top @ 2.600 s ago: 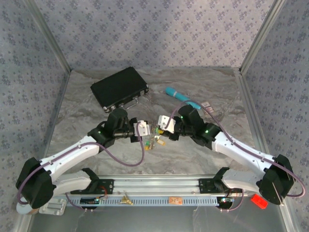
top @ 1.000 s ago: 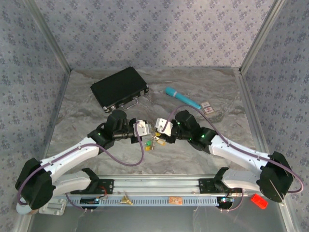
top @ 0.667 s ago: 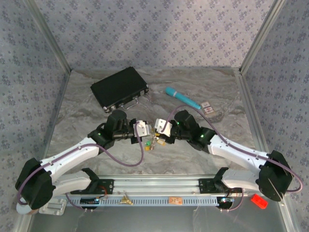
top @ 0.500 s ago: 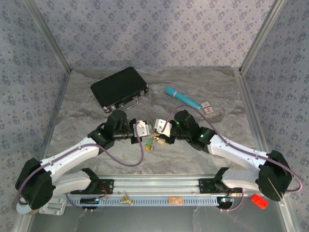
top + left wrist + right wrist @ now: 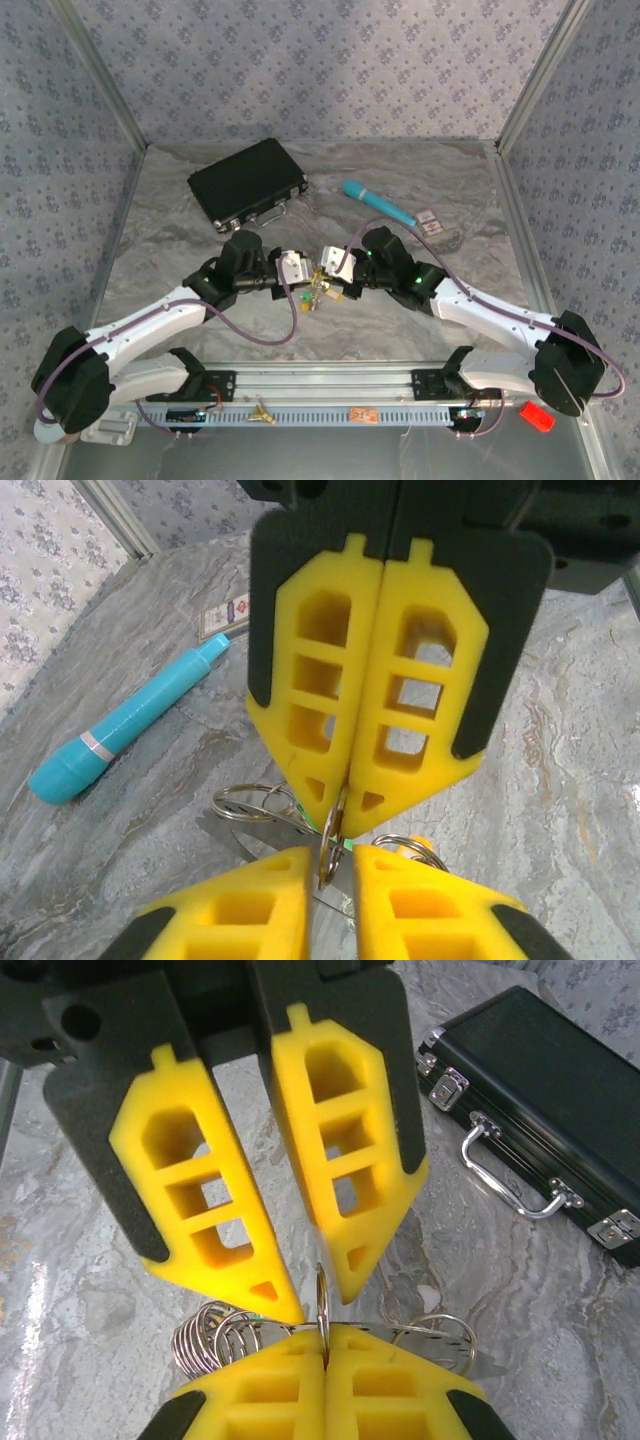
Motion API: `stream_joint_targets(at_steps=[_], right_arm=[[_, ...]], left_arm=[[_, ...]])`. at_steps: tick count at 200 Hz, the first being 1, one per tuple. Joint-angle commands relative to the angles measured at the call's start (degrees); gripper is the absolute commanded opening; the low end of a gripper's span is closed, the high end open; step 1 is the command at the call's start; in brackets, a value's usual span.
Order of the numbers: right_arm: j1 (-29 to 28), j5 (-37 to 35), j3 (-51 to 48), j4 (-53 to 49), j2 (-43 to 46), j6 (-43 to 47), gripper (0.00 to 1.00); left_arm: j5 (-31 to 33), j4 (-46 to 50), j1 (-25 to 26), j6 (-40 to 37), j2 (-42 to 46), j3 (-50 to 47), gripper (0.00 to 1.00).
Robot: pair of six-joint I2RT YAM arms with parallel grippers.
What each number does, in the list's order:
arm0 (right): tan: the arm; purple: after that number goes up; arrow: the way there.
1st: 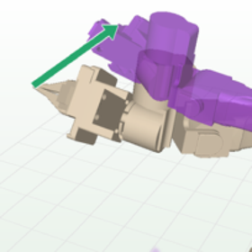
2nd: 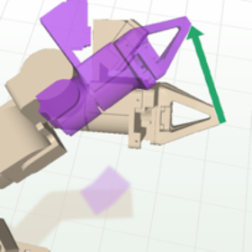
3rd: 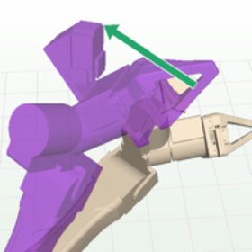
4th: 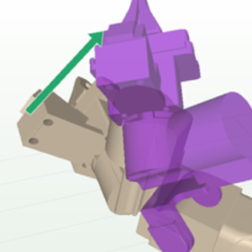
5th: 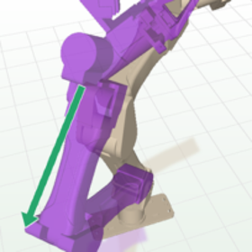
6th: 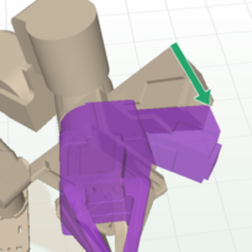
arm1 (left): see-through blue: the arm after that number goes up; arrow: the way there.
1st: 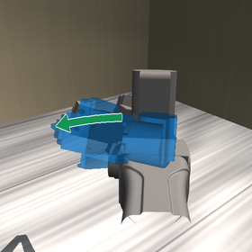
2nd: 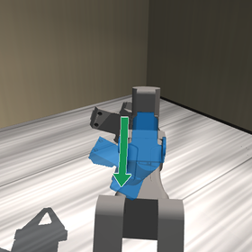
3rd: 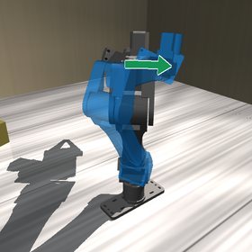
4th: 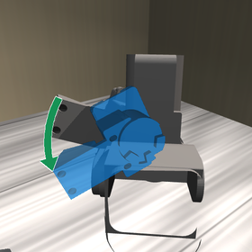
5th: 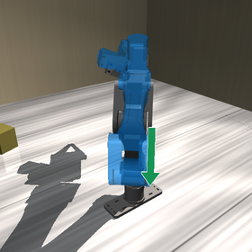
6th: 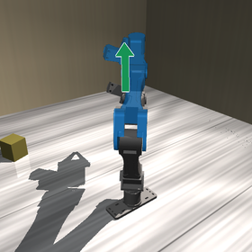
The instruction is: Put the keys on the keyring
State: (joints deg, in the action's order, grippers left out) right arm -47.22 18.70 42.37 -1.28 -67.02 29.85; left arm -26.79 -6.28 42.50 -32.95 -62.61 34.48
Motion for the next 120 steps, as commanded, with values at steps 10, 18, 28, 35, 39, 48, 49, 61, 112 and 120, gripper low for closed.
stream_joint_targets(at_steps=[10, 18, 28, 35, 39, 48, 49, 61, 112, 120], right_arm=[[0.68, 3.93, 1.44, 0.01, -0.14, 0.34, 0.00], [0.77, 4.61, 1.49, -0.10, -0.13, 0.51, 0.00], [0.82, 5.21, 1.41, -0.19, -0.13, 0.73, 0.00], [0.88, 5.47, 1.49, -0.22, -0.21, 0.87, 0.00], [0.91, 5.70, 1.44, -0.21, -0.27, 0.92, 0.00], [0.96, 5.98, 1.63, -0.34, -0.54, 1.14, 0.00], [0.98, 5.99, 1.65, -0.41, -0.55, 1.16, 0.00], [1.01, 6.13, 1.93, -0.86, -0.98, 1.45, 0.00], [0.91, 7.12, 2.47, -1.53, -1.60, 1.73, 0.00], [0.91, 7.20, 2.63, -1.73, -1.75, 1.75, 0.00]], left_arm=[[-2.32, -5.05, -0.02, 3.04, 1.00, -2.19, 0.20], [-2.69, -5.67, -0.09, 3.37, 1.00, -2.40, 0.20], [-3.04, -6.34, -0.09, 3.59, 0.95, -2.57, 0.19], [-3.46, -6.45, -0.06, 3.59, 0.91, -2.52, 0.19], [-3.70, -6.54, -0.09, 3.68, 0.91, -2.45, 0.19], [-4.12, -6.79, -0.10, 3.68, 0.91, -2.42, 0.18], [-4.14, -6.80, -0.07, 3.68, 0.91, -2.50, 0.18], [-4.24, -7.16, -0.06, 3.68, 0.99, -2.49, 0.18], [-4.37, -8.08, -0.15, 3.85, 1.97, -2.99, 0.13], [-4.50, -8.32, -0.22, 3.92, 2.04, -2.95, 0.11]])
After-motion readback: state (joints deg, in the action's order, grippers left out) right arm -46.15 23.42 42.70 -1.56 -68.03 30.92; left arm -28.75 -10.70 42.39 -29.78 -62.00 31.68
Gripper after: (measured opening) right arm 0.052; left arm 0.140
